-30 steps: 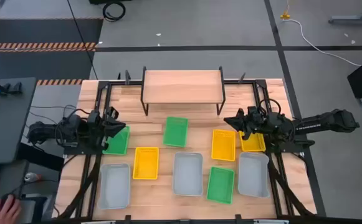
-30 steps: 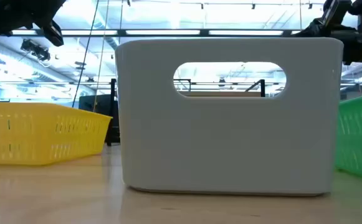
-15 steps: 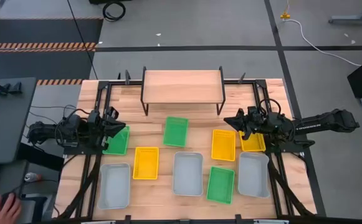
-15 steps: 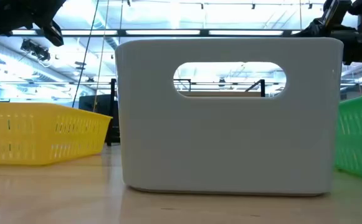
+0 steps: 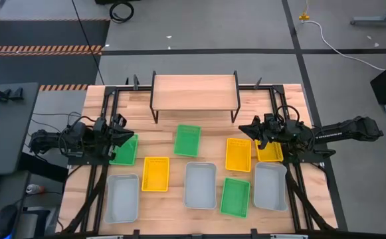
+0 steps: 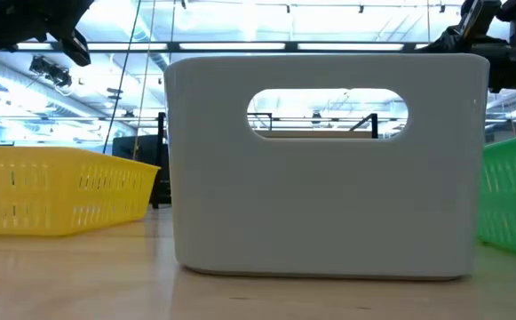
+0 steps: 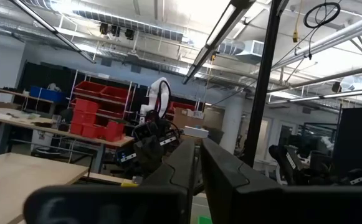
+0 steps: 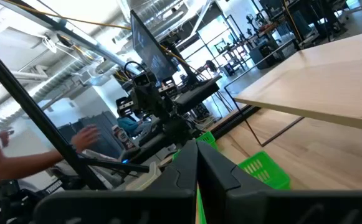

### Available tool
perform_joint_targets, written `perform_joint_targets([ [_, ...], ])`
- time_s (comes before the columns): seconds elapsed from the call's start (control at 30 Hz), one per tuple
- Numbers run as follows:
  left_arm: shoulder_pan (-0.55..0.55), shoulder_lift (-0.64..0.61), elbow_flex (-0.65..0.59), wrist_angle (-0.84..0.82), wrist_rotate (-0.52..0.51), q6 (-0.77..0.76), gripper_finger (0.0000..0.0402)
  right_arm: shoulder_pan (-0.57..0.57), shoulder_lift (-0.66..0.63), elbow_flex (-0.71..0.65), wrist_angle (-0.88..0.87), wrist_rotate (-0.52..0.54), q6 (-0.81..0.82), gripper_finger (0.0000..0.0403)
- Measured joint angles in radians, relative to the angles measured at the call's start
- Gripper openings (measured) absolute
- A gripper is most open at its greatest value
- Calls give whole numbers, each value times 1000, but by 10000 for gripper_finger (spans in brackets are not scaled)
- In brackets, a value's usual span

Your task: Stack baskets on shelf by color

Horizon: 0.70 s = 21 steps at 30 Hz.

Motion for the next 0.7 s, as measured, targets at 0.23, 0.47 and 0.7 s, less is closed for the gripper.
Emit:
perform_joint_targets([
  [0.23, 0, 0, 0, 0, 0, 0, 29, 0, 0, 0, 0, 0, 0, 10],
  [0.47, 0, 0, 0, 0, 0, 0, 35, 0, 0, 0, 0, 0, 0, 10],
  [0.7, 0, 0, 0, 0, 0, -1, 28, 0, 0, 0, 0, 0, 0, 10],
])
